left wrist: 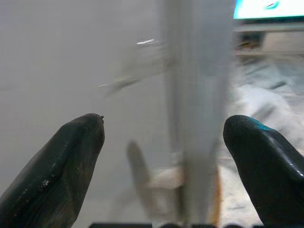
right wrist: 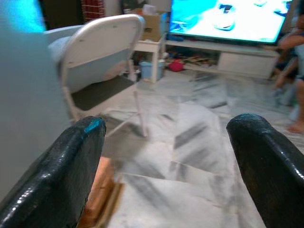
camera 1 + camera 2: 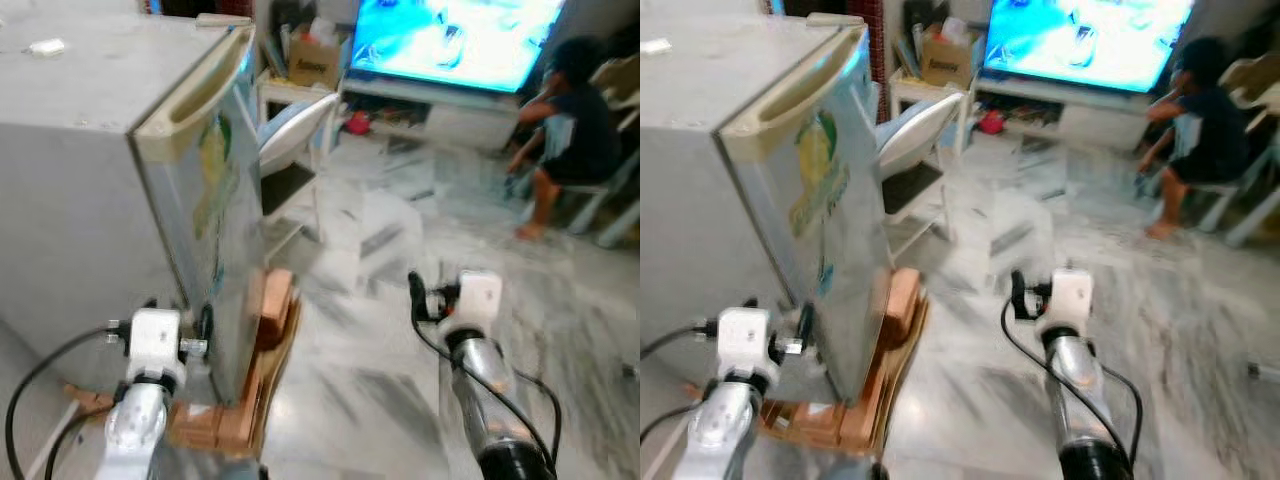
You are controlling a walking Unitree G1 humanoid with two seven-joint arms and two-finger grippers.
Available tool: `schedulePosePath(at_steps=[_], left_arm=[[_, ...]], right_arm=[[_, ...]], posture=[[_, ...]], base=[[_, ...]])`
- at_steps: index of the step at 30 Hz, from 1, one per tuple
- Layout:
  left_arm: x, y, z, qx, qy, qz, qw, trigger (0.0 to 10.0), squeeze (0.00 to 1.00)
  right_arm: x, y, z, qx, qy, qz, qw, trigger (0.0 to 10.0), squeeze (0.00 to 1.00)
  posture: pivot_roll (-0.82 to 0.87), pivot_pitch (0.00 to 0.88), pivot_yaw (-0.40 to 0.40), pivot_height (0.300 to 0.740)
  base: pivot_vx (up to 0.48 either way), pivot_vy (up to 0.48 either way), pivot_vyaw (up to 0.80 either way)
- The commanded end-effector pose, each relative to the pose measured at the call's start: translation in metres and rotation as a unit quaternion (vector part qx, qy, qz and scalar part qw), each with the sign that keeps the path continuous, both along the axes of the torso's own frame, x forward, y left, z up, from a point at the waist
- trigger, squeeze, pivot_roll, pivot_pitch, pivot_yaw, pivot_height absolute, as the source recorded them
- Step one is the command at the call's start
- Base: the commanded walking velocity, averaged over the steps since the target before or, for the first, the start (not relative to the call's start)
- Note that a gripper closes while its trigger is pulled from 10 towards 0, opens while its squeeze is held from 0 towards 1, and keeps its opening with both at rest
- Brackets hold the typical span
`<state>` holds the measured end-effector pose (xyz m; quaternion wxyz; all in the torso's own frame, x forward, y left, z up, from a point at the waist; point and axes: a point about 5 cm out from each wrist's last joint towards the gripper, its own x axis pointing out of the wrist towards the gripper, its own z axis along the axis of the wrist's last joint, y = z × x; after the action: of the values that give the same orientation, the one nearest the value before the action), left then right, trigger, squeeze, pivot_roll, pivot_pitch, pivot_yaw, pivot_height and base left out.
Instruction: Restocking fridge
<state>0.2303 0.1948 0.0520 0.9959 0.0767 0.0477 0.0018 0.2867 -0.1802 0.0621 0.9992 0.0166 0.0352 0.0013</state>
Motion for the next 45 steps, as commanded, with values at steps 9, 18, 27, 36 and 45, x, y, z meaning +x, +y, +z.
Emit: schedulePosePath(at_steps=[9,18,27,36,45], left_arm=[[0.002,-0.008,-0.002,0.008,0.01,-0.047,0.999,10.0,0.0],[0.005,-0.019,0.0,0.001,0.013,-0.091,0.996,10.0,0.0],[0.006,-0.016,-0.001,0.005,0.014,-0.082,0.997,10.0,0.0],[0.019,-0.015,-0.005,0.004,0.032,-0.08,0.996,10.0,0.0],[0.053,-0.009,0.005,0.014,0.029,-0.079,0.996,10.0,0.0]], right_arm=[[-0.002,-0.002,-0.005,0.003,0.011,-0.003,1.0,10.0,0.0],[-0.002,-0.002,-0.007,0.007,0.021,-0.005,1.0,10.0,0.0],[-0.004,-0.004,-0.007,0.001,0.021,-0.003,1.0,10.0,0.0],[-0.004,-0.004,-0.007,-0.002,0.024,0.002,1.0,10.0,0.0],[-0.015,-0.015,-0.017,-0.031,0.055,-0.012,0.998,10.0,0.0]], posture=[[0.06,0.0,-0.052,0.74],[0.05,0.0,-0.051,0.74],[0.05,0.0,-0.054,0.74],[0.04,0.0,-0.059,0.74],[0.01,0.0,-0.048,0.74]], base=[[0.0,0.0,0.0],[0.0,0.0,-0.55],[0.0,0.0,-0.18],[0.0,0.0,0.0],[0.0,0.0,0.0]])
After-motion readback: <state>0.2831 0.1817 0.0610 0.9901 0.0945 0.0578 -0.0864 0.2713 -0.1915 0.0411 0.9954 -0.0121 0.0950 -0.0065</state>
